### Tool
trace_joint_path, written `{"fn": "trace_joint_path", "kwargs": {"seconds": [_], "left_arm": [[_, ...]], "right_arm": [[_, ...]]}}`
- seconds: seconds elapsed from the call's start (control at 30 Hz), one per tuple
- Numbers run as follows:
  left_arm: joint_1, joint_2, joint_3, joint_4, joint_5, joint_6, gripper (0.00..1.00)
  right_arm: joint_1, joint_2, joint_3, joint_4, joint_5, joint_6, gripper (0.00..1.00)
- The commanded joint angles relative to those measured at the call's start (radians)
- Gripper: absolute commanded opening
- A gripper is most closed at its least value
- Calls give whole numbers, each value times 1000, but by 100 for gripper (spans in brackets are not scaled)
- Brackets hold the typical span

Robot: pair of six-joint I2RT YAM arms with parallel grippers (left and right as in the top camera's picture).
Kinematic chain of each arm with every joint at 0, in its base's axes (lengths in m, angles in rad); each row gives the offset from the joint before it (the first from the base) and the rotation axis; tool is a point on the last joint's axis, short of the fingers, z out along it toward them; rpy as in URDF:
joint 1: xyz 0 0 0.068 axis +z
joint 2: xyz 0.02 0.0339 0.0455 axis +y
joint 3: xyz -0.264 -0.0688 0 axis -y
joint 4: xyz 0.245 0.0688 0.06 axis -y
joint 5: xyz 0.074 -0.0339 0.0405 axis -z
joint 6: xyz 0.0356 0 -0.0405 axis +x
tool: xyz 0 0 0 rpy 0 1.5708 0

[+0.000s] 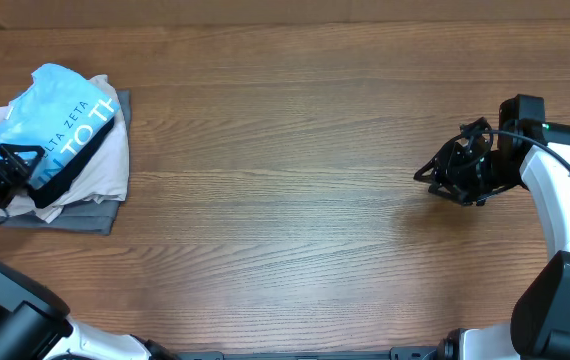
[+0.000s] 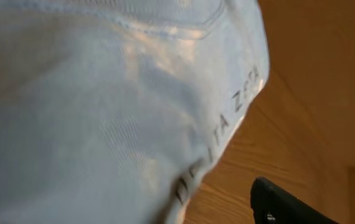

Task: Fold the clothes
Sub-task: 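Lower the bundle onto the stack and press it flat with the left gripper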

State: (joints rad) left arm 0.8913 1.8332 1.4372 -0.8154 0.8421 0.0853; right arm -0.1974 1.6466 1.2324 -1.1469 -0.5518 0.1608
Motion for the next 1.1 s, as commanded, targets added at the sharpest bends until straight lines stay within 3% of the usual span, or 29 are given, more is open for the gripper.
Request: {"fn": "trace_joint_path", "kwargs": {"seconds": [0.0,0.07,0.13,0.17,0.23,0.43,0.53,0.83,1.07], "left_arm": [[6,-119,122,-82,-4,33,79],[3,-164,176,-146,-5,44,73],[-7,-213,219,-169,-8,50,59],[-16,-233,229,-167,-17,51,45],[-50,-265,235,-145,-76,53,4],[-202,-201,221,-121,-373,48,4],[-254,-97,219,-80,-494,-14,4],[-239,225,219,-56,-566,-56,4],[-229,238,246,-79,-583,-64,4]], "right_arm": [[1,-13,22,13,-12,-9,44],[1,-13,22,19,-12,-9,44],[1,-13,22,20,-12,-9,44],[1,-13,22,21,-12,-9,44],[1,-13,22,27,-12,-9,44],[1,-13,22,39,-12,-8,45],[1,-13,22,37,-12,-8,45],[1,-13,22,27,-12,-8,45],[1,-13,22,26,-12,-8,45]]}}
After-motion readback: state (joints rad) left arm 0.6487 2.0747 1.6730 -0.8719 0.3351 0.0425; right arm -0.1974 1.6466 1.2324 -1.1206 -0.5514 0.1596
